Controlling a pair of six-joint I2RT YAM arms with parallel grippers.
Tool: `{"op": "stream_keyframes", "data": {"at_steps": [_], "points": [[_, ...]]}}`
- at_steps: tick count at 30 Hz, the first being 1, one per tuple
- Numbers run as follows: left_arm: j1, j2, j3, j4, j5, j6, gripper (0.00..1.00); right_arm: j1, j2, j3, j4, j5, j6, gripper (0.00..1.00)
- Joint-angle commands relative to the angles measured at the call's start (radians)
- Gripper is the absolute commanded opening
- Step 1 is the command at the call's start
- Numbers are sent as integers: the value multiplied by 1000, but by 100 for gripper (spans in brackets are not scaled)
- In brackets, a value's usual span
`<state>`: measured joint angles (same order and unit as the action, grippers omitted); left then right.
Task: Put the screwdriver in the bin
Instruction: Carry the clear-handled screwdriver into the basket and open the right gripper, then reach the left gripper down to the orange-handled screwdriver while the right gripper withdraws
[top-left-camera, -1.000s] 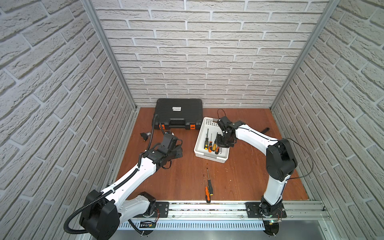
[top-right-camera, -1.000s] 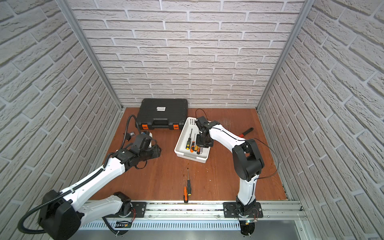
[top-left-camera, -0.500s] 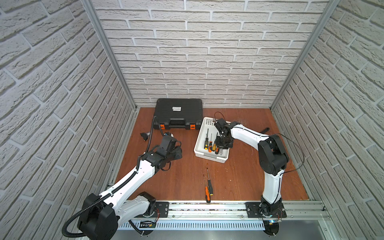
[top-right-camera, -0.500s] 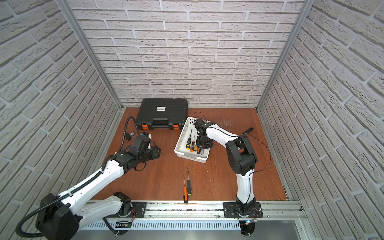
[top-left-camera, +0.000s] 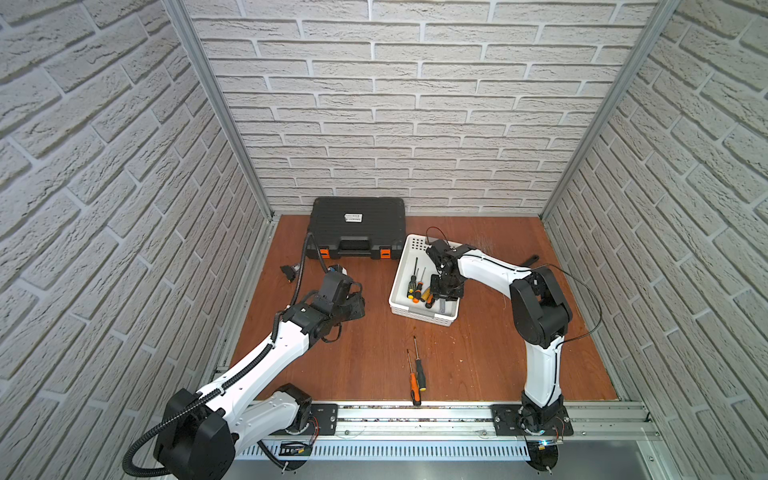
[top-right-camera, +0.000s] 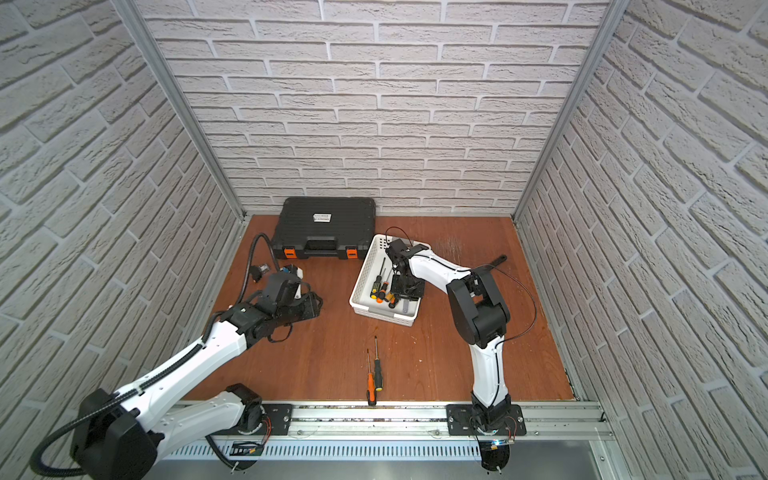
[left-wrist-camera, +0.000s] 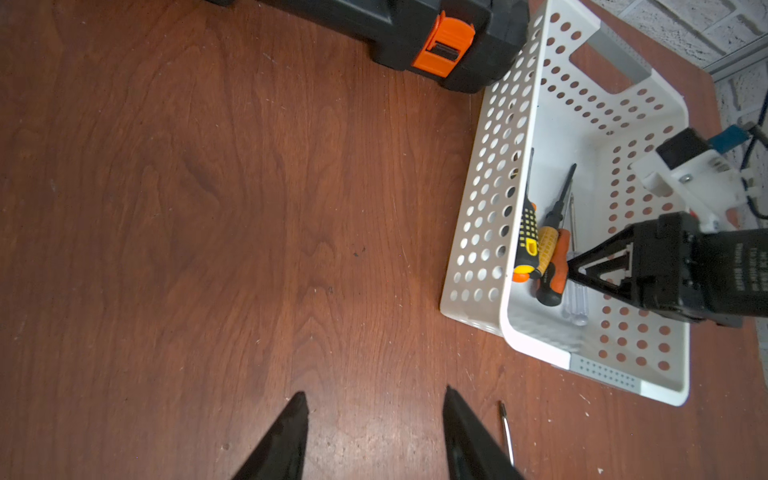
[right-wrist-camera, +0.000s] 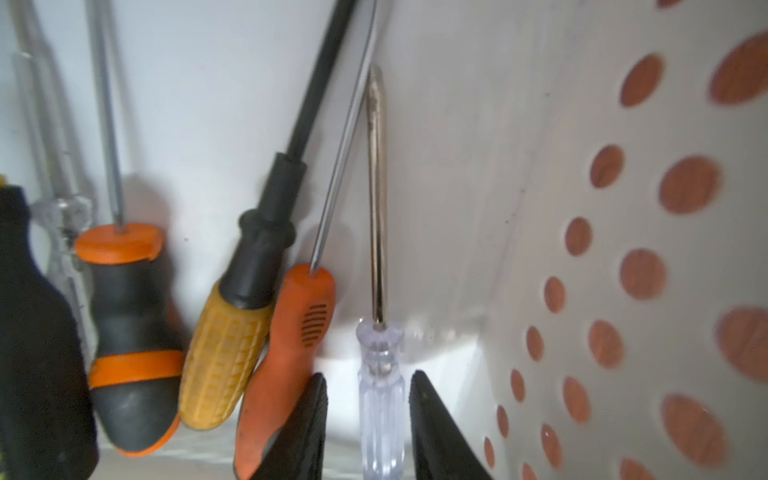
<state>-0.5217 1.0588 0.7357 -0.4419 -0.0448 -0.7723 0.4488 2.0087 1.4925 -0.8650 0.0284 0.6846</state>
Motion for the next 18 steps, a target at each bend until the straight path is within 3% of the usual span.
{"op": "stream_keyframes", "data": {"at_steps": [1, 7, 10, 18], "points": [[6, 5, 6, 6, 41, -7, 53, -1, -130, -6, -4, 36, -24, 38], [-24, 48, 6, -24, 118, -30, 52, 4, -286, -79, 55, 50, -50, 38], [-83, 78, 6, -44, 136, -52, 51, 12, -370, -155, 115, 32, -50, 38], [-376, 195, 9, -35, 161, -199, 49, 124, -556, -330, 240, 53, -52, 37]]}}
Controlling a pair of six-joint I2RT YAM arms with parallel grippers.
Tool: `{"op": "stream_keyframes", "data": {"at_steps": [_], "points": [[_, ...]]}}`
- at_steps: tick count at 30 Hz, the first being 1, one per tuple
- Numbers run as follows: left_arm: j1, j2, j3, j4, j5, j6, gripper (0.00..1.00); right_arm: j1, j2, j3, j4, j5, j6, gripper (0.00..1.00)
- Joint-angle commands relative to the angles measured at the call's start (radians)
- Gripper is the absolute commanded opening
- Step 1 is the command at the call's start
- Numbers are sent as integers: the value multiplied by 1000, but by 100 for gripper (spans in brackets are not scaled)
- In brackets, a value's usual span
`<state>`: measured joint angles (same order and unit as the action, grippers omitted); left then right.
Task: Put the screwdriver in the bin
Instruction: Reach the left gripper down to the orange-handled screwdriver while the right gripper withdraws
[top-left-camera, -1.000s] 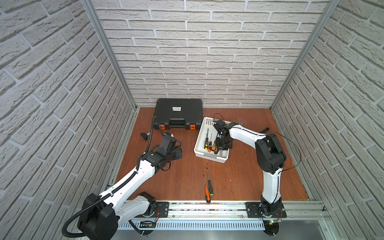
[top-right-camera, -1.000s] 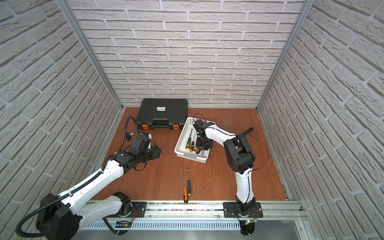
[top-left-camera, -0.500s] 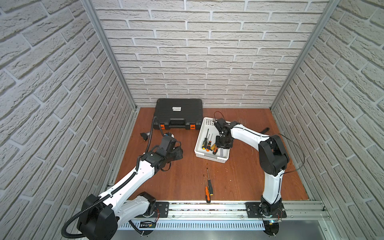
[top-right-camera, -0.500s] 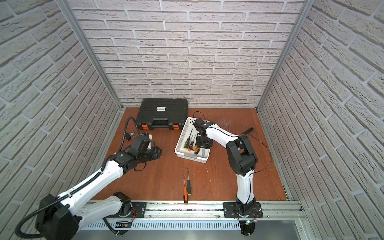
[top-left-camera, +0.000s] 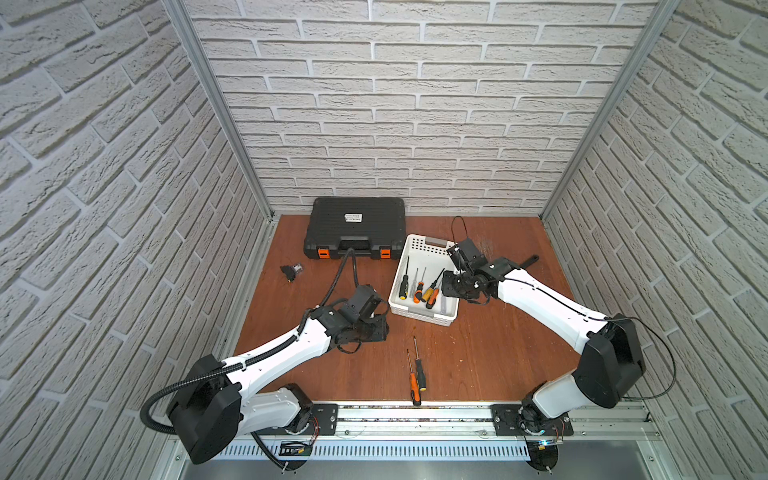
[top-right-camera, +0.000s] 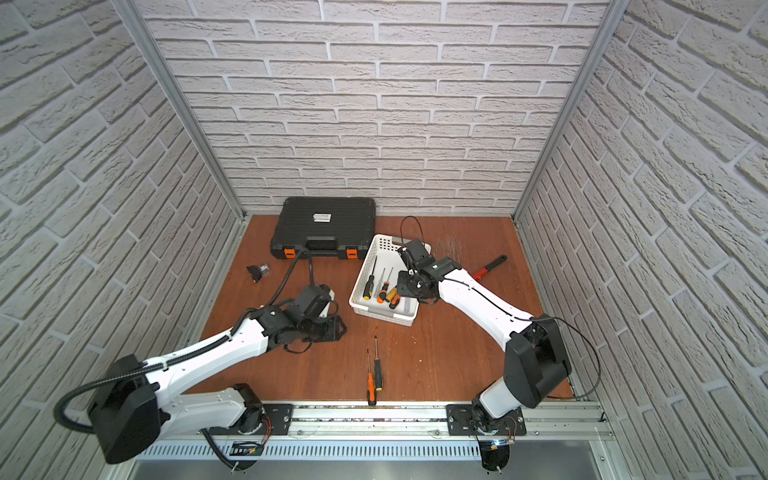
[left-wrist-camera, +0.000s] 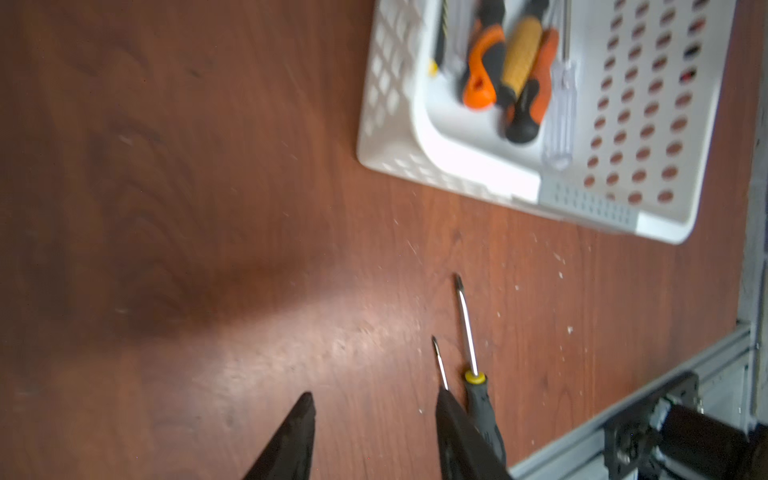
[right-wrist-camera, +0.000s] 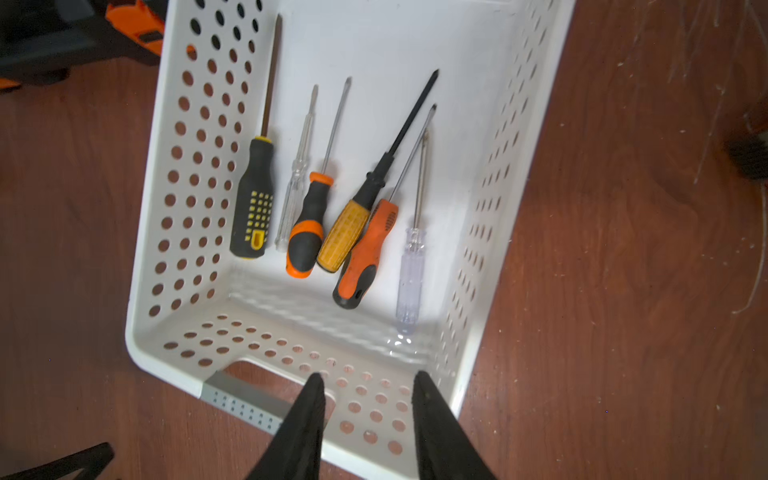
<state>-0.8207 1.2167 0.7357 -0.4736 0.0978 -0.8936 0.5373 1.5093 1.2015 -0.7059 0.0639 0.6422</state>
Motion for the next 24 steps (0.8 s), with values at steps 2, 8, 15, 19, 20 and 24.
{"op": "stream_keyframes", "data": {"at_steps": [2, 8, 15, 19, 20, 24], "points": [[-145, 79, 11, 9, 31, -133, 49, 50, -91, -80, 113, 5, -2, 37], [-331, 170, 68, -7, 14, -254, 51, 55, -171, -174, 178, 7, -1, 37], [-369, 237, 89, 5, 20, -318, 51, 55, -196, -212, 217, 7, -21, 37], [-376, 274, 106, -41, 45, -324, 50, 55, -198, -242, 248, 2, -7, 37], [-377, 280, 106, -37, 55, -320, 50, 55, -196, -250, 257, 1, -4, 37], [-381, 302, 116, -40, 66, -313, 50, 53, -185, -263, 270, -13, 4, 37]]}}
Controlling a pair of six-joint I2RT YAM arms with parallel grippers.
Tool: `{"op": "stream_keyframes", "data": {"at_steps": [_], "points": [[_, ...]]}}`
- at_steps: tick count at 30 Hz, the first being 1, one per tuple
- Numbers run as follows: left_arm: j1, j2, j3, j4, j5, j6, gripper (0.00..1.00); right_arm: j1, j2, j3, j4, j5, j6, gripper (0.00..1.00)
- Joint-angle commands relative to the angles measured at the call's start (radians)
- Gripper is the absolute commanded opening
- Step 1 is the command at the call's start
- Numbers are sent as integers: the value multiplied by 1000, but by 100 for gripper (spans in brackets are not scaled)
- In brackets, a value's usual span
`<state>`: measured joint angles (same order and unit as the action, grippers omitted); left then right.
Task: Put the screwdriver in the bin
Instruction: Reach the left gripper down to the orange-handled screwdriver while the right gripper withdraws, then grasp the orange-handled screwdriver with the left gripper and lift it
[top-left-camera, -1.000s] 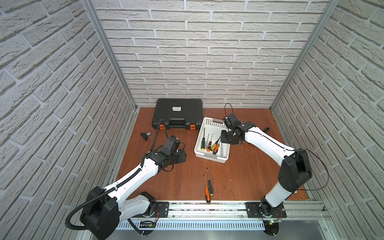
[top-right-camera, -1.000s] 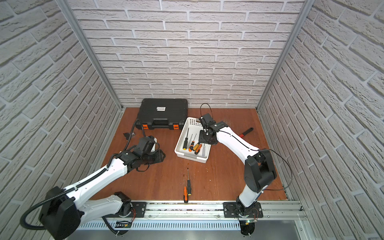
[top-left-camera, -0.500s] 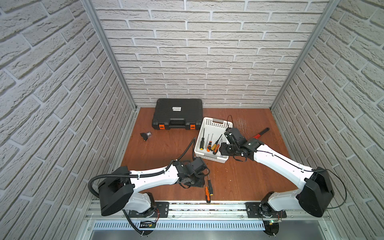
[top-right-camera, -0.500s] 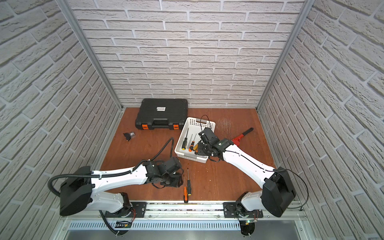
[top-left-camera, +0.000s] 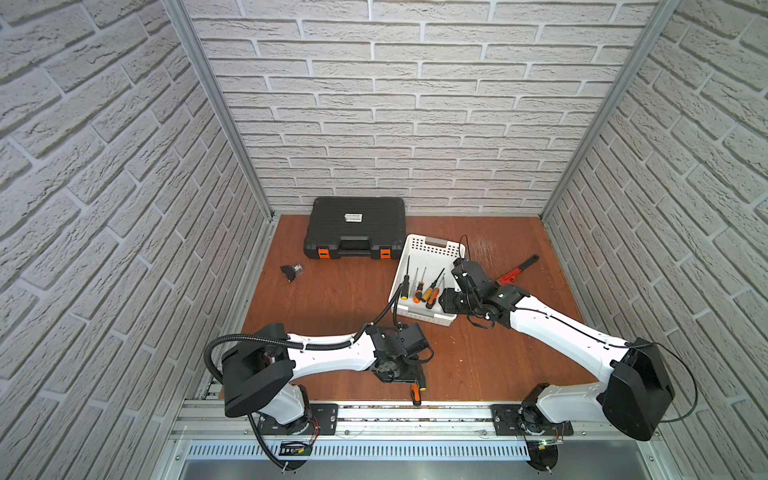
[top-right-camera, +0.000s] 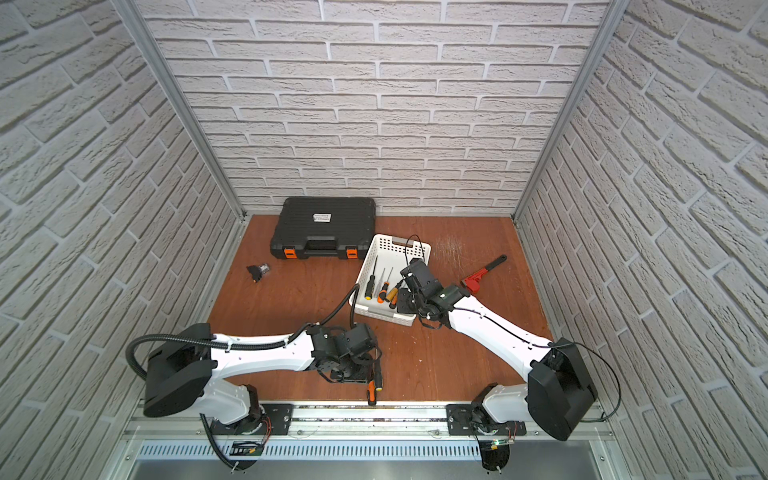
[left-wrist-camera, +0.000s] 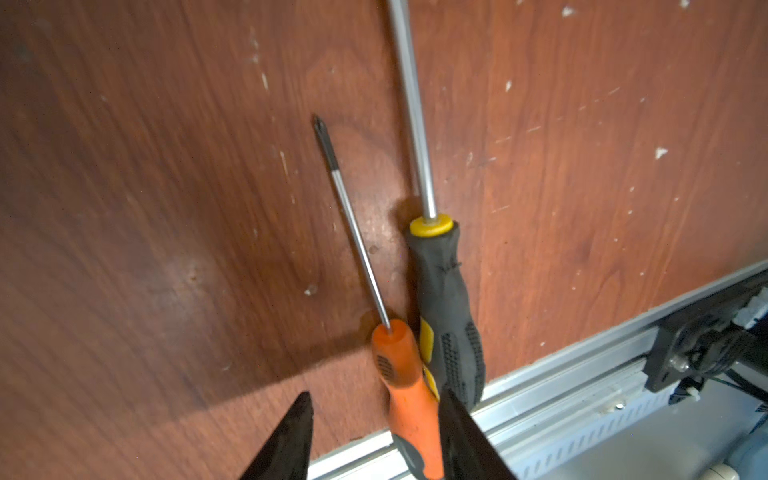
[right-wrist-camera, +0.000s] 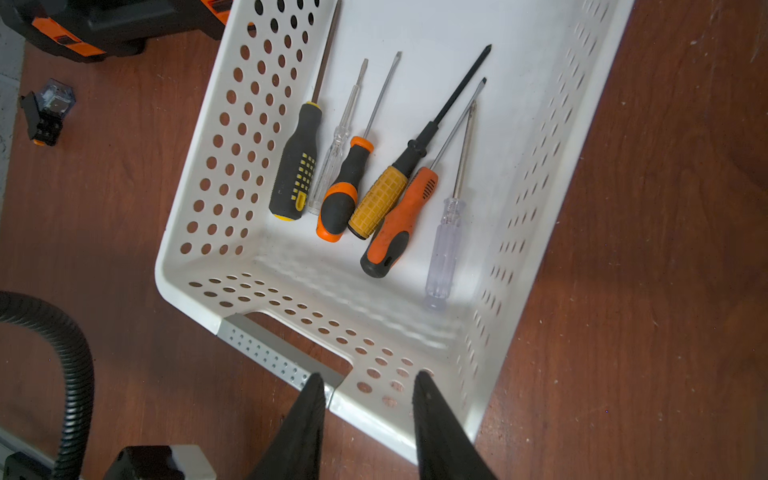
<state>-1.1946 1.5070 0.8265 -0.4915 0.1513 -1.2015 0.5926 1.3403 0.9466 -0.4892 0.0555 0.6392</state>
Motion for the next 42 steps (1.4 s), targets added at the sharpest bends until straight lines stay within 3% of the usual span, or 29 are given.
{"op": "stream_keyframes", "data": {"at_steps": [1, 34, 37, 42], "points": [[-8, 13, 24, -22, 13, -6, 50, -2, -16, -10, 53, -8, 8, 37], [-42, 191, 146, -217, 15, 13, 45, -7, -50, -71, 90, -16, 12, 37], [-42, 212, 155, -220, 19, 22, 40, -8, -59, -78, 90, -17, 15, 38], [-39, 211, 145, -229, 11, 20, 22, -10, -72, -87, 93, -11, 22, 37]]}}
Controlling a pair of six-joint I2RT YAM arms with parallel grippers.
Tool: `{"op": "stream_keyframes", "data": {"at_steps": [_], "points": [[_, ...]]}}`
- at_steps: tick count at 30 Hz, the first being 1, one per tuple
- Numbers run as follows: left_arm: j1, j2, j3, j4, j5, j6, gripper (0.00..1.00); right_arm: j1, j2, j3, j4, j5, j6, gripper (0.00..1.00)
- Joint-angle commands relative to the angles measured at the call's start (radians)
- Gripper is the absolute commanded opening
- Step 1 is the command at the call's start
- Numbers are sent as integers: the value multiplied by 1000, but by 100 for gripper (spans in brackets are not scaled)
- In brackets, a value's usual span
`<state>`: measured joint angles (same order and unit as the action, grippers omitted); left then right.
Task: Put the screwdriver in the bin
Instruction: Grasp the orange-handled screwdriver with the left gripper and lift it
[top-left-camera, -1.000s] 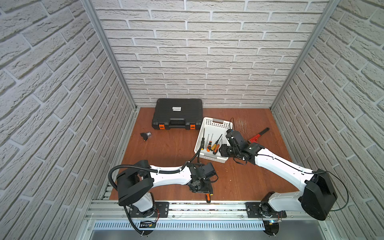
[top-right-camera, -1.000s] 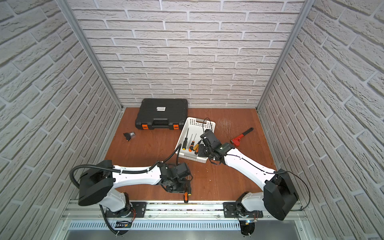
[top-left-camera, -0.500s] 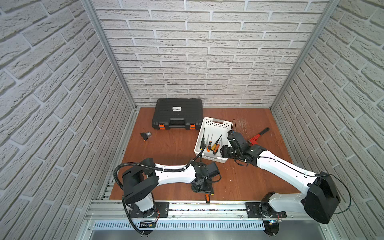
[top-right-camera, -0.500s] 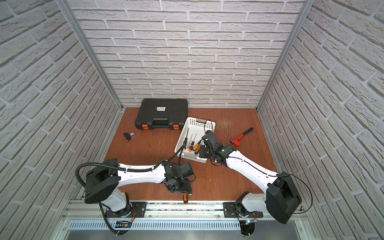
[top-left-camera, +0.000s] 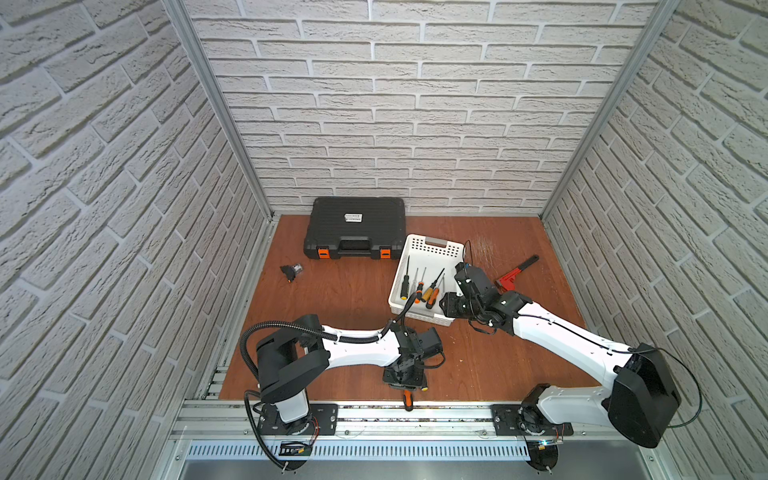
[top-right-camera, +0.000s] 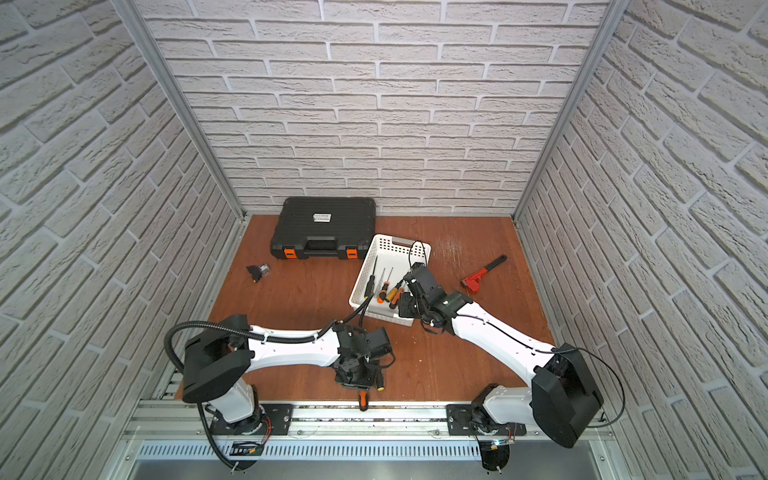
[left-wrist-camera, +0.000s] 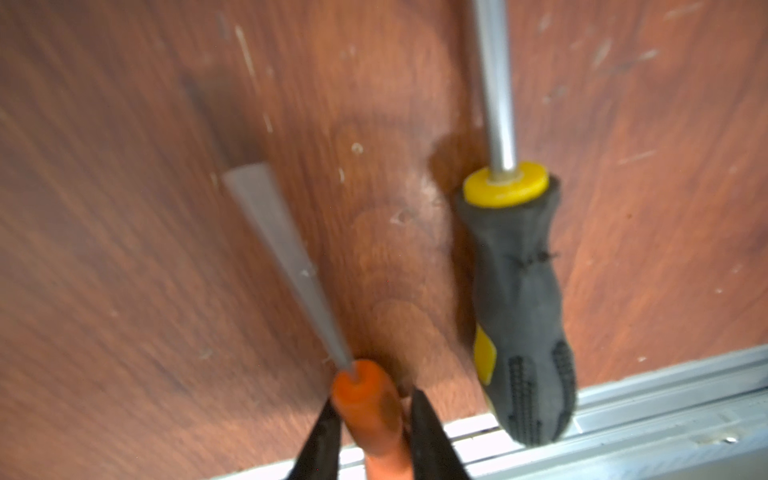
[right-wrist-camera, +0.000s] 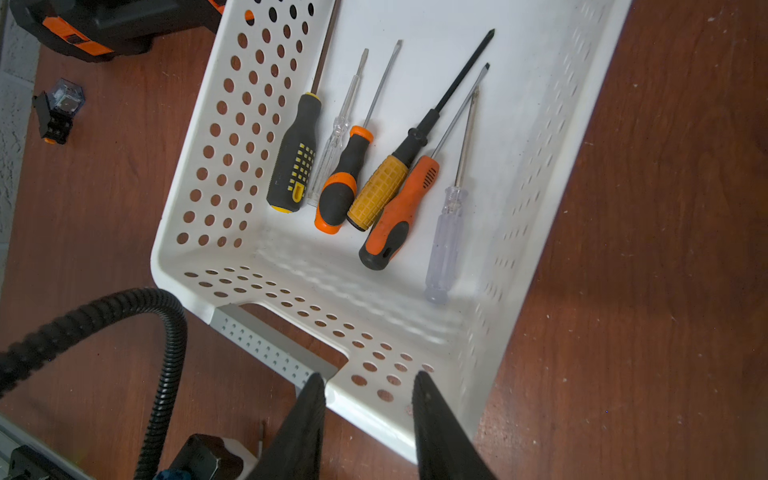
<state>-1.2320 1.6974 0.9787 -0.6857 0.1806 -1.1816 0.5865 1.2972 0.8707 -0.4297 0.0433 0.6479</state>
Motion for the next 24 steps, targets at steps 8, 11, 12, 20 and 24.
{"op": "stream_keyframes", "data": {"at_steps": [8, 11, 12, 20, 24], "points": [[45, -101, -38, -108, -111, 4, 5, -6, -9, 2, 52, -14, 18, 37], [94, -211, -32, -192, -159, 29, 5, -16, -10, 12, 47, -6, 12, 37], [117, -250, -28, -213, -166, 39, 5, -18, -13, 18, 41, -1, 10, 37], [392, -356, 209, -291, -122, 312, 5, -51, -17, 88, -5, 0, -42, 37], [463, -197, 440, -288, -117, 471, 5, -59, -39, 113, -35, -6, -53, 37]]}}
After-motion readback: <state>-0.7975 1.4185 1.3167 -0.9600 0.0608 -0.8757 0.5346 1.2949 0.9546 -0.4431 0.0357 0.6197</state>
